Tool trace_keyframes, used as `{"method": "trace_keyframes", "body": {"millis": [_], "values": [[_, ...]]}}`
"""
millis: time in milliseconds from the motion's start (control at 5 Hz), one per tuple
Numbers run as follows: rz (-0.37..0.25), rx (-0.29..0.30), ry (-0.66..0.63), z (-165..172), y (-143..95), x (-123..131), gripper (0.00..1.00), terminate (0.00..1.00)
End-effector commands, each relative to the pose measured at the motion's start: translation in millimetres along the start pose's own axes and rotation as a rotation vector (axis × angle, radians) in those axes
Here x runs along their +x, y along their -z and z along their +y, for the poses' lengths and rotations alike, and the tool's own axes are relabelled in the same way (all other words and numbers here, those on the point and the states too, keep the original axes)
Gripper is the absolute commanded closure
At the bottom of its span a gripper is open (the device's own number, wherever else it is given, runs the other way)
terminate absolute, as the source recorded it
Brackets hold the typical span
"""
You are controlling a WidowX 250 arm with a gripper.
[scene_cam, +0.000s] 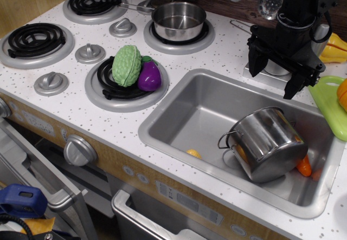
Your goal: Flip pot upright in sink
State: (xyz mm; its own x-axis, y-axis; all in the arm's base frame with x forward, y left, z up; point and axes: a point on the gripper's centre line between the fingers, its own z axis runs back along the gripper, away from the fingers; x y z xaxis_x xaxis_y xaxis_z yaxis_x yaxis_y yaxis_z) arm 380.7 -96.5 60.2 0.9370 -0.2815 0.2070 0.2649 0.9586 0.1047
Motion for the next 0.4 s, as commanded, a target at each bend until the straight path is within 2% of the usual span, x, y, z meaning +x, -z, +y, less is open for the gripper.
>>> {"method": "trace_keyframes", "body": {"millis": [0,200], "values": [[0.000,0.000,0.000,0,0,0,0.00,0.00],[-0.002,-0.135,-0.046,4,-10,1,0.00,0.00]]}}
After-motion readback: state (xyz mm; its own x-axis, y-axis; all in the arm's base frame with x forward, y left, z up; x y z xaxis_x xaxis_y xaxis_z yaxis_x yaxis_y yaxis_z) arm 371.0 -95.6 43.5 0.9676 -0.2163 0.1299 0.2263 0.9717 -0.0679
